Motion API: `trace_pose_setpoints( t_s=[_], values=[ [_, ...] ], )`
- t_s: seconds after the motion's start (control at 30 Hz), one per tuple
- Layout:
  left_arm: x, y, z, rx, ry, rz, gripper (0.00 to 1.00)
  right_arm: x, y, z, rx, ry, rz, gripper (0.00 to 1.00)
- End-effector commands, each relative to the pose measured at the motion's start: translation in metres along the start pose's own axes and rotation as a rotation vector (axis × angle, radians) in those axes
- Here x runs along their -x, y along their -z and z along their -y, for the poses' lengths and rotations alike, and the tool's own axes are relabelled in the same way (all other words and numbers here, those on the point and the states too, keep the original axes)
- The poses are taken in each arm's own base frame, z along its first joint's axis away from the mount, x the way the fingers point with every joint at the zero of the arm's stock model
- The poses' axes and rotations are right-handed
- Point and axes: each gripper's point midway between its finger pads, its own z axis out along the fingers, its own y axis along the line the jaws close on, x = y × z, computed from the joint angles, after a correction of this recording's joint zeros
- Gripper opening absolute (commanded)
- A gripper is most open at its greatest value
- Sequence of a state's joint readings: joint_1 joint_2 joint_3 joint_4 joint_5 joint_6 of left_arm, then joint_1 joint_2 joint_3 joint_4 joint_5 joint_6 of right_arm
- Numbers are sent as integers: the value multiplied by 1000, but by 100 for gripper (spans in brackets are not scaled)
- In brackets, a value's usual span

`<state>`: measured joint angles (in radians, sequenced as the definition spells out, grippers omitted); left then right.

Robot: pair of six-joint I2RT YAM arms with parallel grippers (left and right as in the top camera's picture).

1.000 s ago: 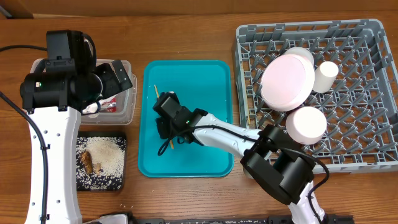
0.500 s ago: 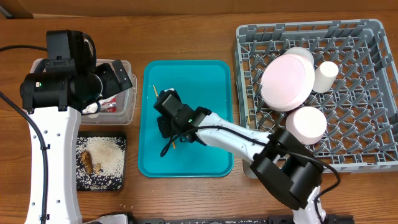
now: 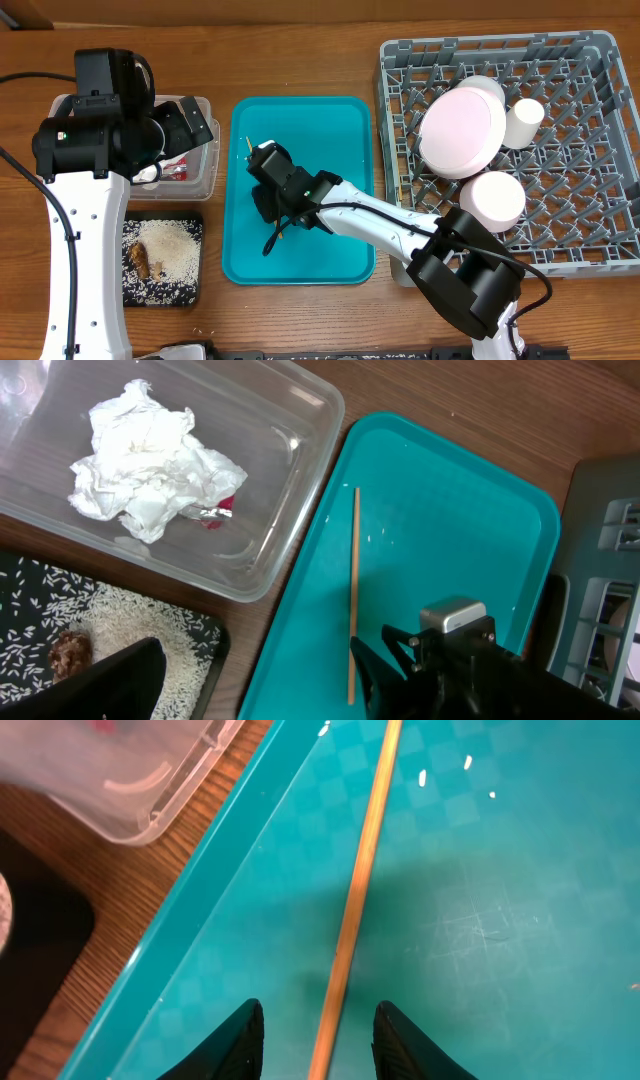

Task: Sort waste into correct bins and load items into the dishwasher
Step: 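Close the right gripper around the second wooden chopstick, then adjust the grip and lift the chopstick off the tray with the right gripper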

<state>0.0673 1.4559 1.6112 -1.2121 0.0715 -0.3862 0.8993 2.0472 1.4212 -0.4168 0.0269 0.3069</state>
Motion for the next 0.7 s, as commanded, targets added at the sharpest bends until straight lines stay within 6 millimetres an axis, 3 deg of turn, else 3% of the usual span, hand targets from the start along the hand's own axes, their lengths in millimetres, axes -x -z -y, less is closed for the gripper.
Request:
trace_pose_setpoints(
  t_s=[0.0, 0.5, 0.67],
  values=[
    [3, 5, 2, -7, 3, 16, 100, 8, 12, -3, 1, 110, 25, 38],
    [3, 5, 2, -7, 3, 16, 100, -2, 7, -15, 11, 152, 8, 37],
    [3, 5, 2, -7, 3, 16, 100, -8, -5, -13, 7, 153, -6, 37]
  ],
)
